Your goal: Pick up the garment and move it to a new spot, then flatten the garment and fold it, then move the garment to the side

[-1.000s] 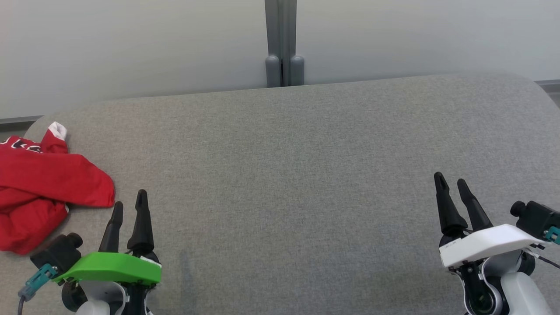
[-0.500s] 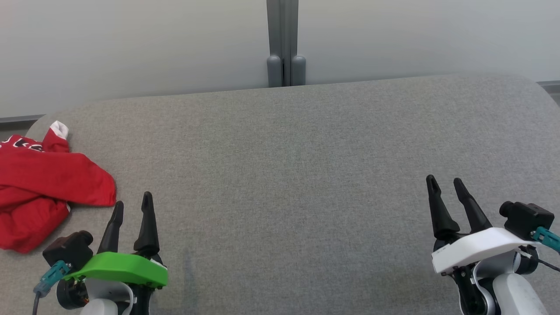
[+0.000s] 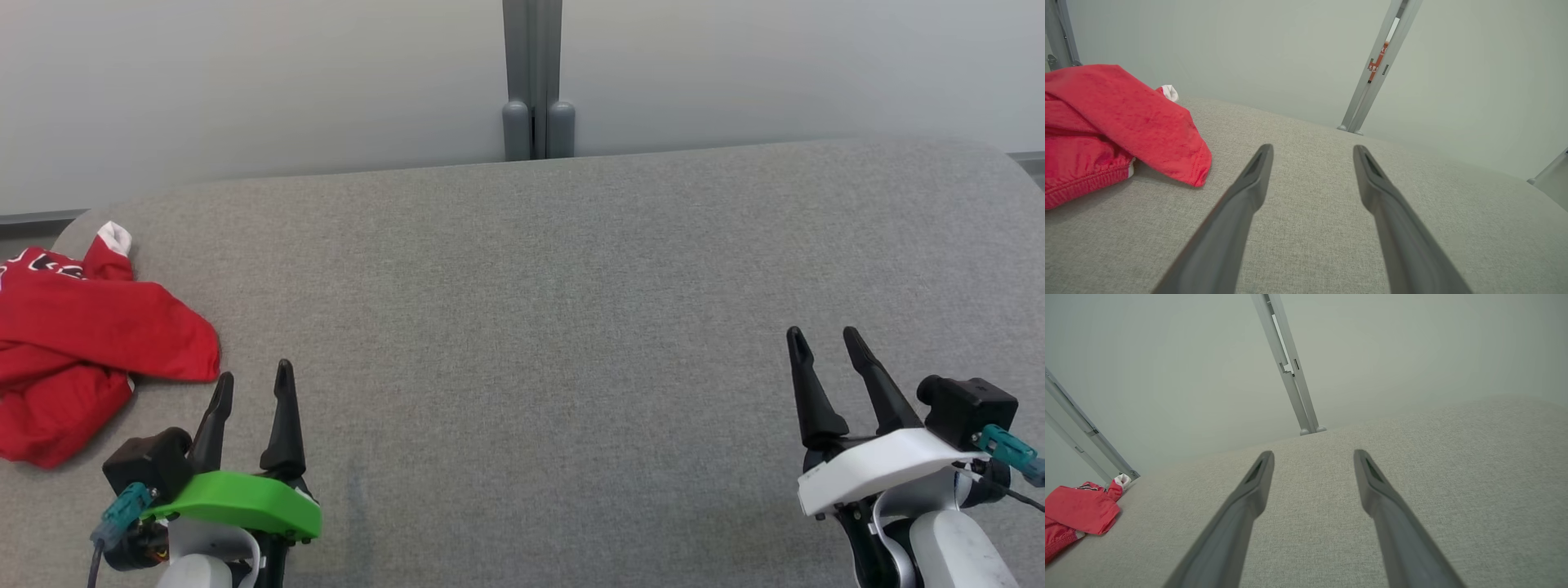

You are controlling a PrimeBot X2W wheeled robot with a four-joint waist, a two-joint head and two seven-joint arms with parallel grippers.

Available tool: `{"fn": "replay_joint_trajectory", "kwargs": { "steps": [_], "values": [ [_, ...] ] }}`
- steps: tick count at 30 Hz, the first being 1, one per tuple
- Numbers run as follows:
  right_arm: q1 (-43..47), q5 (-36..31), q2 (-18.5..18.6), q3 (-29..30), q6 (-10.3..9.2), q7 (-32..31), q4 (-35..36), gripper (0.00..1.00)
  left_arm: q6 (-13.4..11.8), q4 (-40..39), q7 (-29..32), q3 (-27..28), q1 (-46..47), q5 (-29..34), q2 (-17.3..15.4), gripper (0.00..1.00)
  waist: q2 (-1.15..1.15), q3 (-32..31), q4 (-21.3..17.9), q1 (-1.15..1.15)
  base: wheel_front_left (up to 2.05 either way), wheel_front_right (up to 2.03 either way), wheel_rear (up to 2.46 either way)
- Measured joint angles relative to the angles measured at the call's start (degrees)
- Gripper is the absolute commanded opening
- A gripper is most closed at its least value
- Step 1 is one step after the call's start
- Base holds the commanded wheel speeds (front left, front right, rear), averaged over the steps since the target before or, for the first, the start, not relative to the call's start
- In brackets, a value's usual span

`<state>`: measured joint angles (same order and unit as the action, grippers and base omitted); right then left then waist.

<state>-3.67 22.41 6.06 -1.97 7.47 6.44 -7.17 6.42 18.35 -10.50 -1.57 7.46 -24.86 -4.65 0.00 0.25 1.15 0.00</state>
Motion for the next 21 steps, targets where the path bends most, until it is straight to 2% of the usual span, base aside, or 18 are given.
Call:
{"fn": "replay_joint_trajectory", "kwargs": {
  "steps": [21],
  "values": [
    [0.4, -9.2, -0.1, -0.7, 0.01, 1.7, 1.0, 1.0, -0.4, 2.1, -2.5, 0.0, 0.8, 9.4, 0.1, 1.0, 0.0, 0.8, 0.5, 0.0, 0.0, 0.0, 0.0]
  ]
}}
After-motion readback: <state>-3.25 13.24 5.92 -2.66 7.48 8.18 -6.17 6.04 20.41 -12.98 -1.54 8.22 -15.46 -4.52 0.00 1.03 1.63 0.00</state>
